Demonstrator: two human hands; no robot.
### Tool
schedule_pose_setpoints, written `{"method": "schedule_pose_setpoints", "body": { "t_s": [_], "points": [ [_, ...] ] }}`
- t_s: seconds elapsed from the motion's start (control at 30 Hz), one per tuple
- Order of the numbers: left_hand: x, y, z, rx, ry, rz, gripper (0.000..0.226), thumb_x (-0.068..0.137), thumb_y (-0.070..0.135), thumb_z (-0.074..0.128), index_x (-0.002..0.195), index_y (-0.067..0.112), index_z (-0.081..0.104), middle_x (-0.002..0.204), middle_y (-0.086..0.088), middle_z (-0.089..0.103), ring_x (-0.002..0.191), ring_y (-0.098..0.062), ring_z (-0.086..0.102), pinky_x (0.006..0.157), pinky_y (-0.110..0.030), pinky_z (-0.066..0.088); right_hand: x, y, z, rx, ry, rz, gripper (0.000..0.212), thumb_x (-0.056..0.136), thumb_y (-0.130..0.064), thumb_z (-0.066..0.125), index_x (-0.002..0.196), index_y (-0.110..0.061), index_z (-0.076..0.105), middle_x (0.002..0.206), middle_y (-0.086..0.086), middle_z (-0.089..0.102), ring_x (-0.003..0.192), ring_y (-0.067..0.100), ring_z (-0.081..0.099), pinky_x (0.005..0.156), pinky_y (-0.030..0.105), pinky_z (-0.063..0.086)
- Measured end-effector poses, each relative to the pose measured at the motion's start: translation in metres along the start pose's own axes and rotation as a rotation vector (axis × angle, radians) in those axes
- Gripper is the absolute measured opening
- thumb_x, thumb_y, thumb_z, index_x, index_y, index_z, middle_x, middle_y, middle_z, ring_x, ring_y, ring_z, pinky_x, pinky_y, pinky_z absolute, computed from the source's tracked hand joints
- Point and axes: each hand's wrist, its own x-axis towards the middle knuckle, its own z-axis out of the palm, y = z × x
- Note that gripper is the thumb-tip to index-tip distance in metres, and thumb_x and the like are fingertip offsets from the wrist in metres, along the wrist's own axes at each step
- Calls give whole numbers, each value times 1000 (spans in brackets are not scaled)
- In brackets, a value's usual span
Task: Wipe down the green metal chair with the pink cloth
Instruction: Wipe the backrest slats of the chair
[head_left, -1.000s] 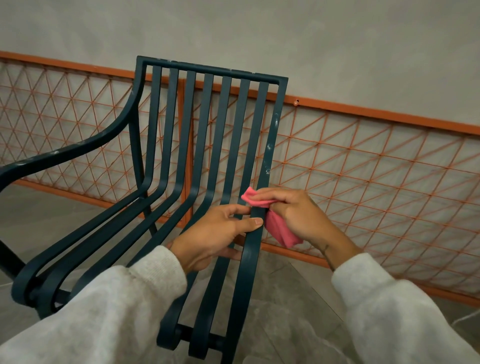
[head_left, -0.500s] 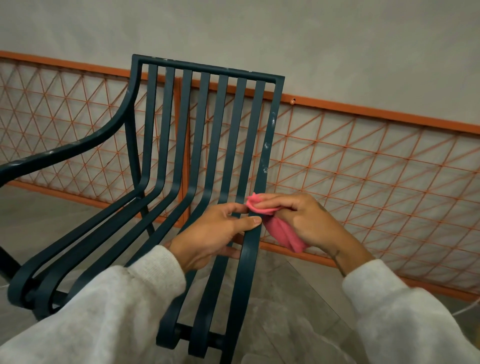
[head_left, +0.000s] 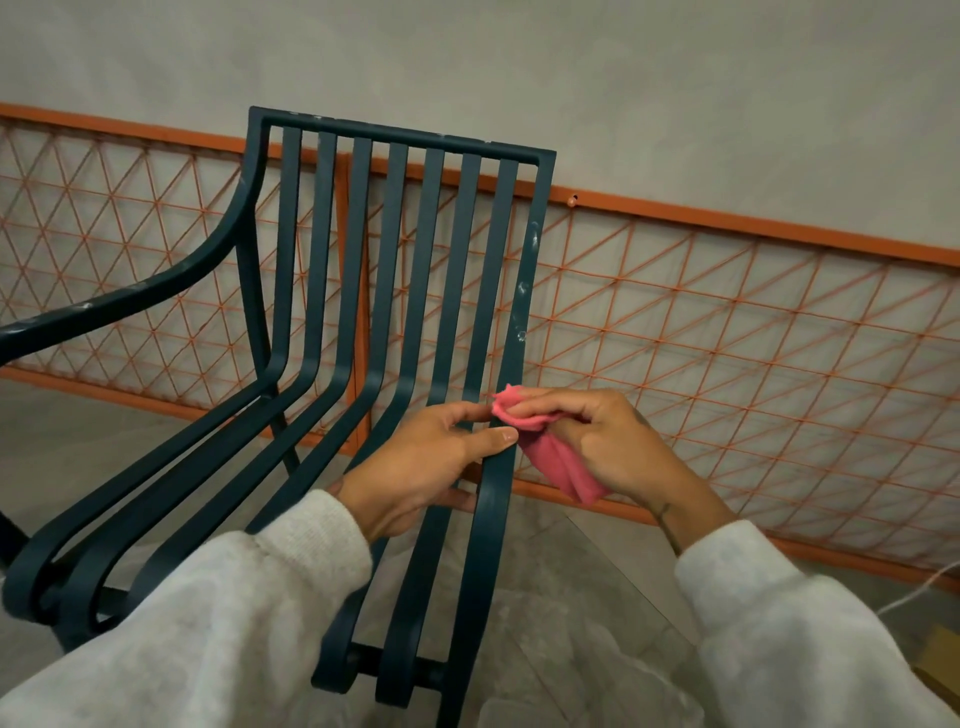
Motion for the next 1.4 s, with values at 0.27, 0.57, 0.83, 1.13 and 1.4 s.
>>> {"method": "schedule_pose_setpoints", "body": {
  "t_s": [0.27,0.57,0.83,1.13,1.4],
  "points": [
    [-2,0,2,-26,-29,15,24,90,26,68,113,26,64,103,-4,76,92,-22,74,74,-43,61,-3,-8,21,-68,40,-95,51,95,13,39,118,-18,72,135,-14,60,129,-6,47,112,12,32],
    [3,-4,-1,-62,-26,32,26,90,24,69,114,25,60,100,-5,75,87,-19,74,63,-35,62,10,-17,24,-58,121,20,51,97,9,43,114,-31,71,123,-28,60,109,-25,50,88,-3,38],
    [2,-4,-8,-98,-94,25,36,89,26,70,122,21,55,90,5,70,65,3,71,54,-25,58,-20,-29,29,-4,92,23,46,94,14,45,114,-17,73,121,-22,68,120,-10,54,100,7,40],
    [38,24,-29,-74,-146,-71,7,93,5,61,95,11,63,90,-11,75,74,-18,75,62,-32,62,17,-26,27,-240,145,114,53,96,5,46,114,-39,69,125,-25,59,123,-5,50,107,10,36],
    [66,28,-36,-46,-217,-101,25,87,2,67,112,6,67,94,-7,78,85,-17,76,71,-35,61,24,-15,18,-283,129,105,49,97,3,48,125,-33,65,131,-21,58,126,-1,48,105,9,33]
  ]
}}
